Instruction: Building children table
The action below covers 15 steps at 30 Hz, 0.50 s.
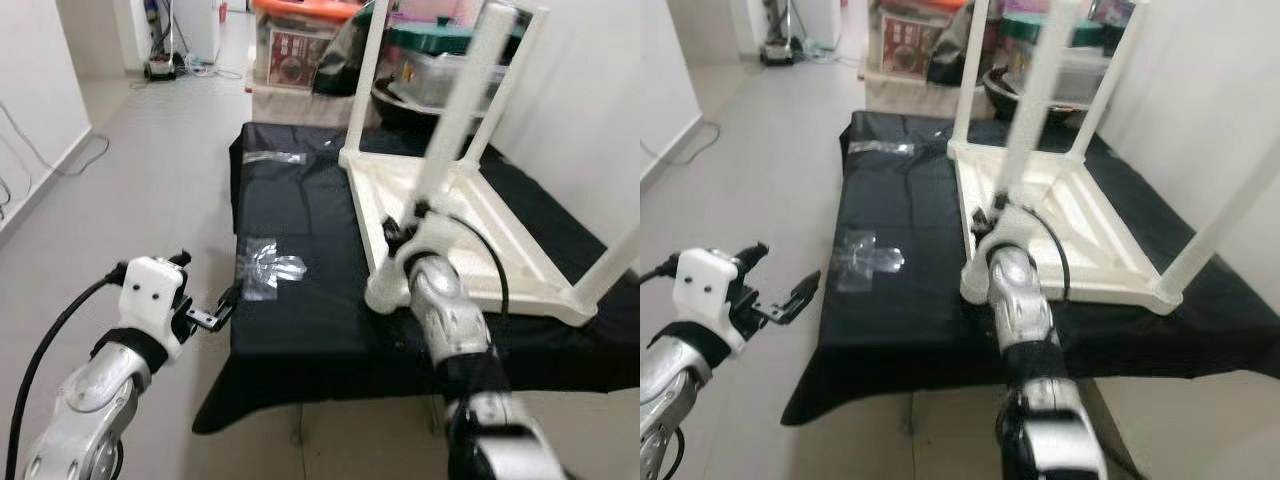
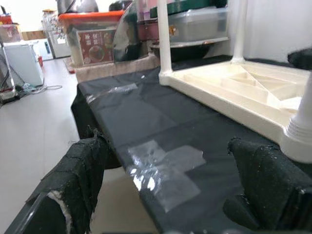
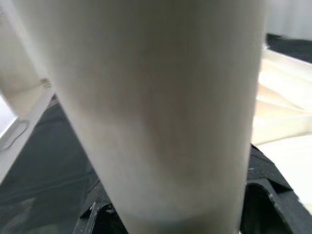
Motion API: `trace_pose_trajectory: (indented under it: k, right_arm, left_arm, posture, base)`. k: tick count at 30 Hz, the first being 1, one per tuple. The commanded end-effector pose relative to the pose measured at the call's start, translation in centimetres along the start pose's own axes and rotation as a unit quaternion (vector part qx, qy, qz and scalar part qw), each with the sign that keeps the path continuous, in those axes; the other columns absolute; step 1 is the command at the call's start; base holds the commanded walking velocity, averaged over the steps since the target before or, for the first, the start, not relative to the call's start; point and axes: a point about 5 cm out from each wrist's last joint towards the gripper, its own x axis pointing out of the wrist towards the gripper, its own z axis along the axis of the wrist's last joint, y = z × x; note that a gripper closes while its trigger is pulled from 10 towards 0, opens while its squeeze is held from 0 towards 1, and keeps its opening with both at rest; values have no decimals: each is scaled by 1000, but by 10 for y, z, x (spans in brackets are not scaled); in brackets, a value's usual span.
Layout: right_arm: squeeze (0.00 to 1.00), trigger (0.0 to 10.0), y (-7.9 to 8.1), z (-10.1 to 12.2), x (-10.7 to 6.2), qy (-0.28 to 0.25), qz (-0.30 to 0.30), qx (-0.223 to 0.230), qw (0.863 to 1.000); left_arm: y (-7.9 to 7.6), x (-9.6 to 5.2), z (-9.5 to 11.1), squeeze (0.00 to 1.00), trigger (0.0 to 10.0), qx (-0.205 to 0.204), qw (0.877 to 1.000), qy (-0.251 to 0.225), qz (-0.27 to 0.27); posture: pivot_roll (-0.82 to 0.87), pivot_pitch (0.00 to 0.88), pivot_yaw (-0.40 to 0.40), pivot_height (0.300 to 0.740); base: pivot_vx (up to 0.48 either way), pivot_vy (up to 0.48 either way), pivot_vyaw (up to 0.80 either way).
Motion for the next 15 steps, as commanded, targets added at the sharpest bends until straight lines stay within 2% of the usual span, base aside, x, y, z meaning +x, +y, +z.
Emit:
trace_pose_trajectory:
  k: [1, 4, 5, 7, 8, 9, 11, 12, 13, 14, 15]
  right_arm:
    - [0, 2000, -13, -22, -3, 54, -46, -9, 997]
    - [0, 2000, -11, -22, -2, 55, -48, -6, 997]
    - [0, 10000, -7, -21, -1, 60, -30, -2, 998]
    - [0, 10000, -4, -15, -1, 44, -19, 4, 999]
    - [1000, 10000, 1, -10, -1, 33, 6, 8, 999]
    - [1000, 10000, 5, -5, 0, 20, 33, 25, 999]
    - [1000, 10000, 5, -5, 0, 20, 33, 25, 999]
    - [1000, 10000, 9, 4, 1, 4, 62, 25, 998]
    - [1000, 10000, 9, 4, 1, 4, 62, 25, 998]
    - [0, 10000, 13, 17, 3, -17, 113, 43, 993]
    - [0, 10000, 17, 35, 6, -48, 219, 47, 973]
  left_arm:
    - [-5, 3, -4, 0, 10000, -10, 1000, 8, -4]
    - [-5, 3, -4, 0, 10000, -11, 1000, 8, -5]
    - [-6, 4, -4, 0, 10000, -13, 1000, 7, -6]
    - [-7, 4, -4, 0, 10000, -14, 1000, 6, -7]
    - [-8, 4, -4, 0, 10000, -15, 1000, 6, -8]
    - [-8, 4, -5, 0, 10000, -15, 1000, 6, -9]
    - [-8, 4, -5, 0, 10000, -15, 1000, 6, -9]
    - [-7, 3, -4, 0, 10000, -14, 1000, 5, -9]
    - [-7, 3, -4, 0, 10000, -14, 1000, 5, -9]
    - [-6, 3, -4, 0, 10000, -14, 1000, 5, -10]
    - [-5, 3, -3, 0, 10000, -12, 1000, 4, -11]
  posture:
    - [111, 0, -102, 740]
    - [111, 0, -102, 740]
    - [109, 0, -101, 740]
    - [108, 0, -101, 740]
    - [108, 0, -101, 740]
    - [111, 0, -103, 740]
    - [111, 0, -103, 740]
    - [112, 0, -104, 740]
    - [112, 0, -104, 740]
    - [113, 0, -102, 740]
    - [113, 0, -100, 740]
  base:
    - [0, 0, 0]
    - [0, 0, 0]
    - [0, 0, 0]
    - [0, 0, 0]
    - [0, 0, 0]
    - [0, 0, 0]
    - [0, 0, 0]
    - [0, 0, 0]
    - [0, 0, 0]
    - [0, 0, 0]
    - [0, 0, 0]
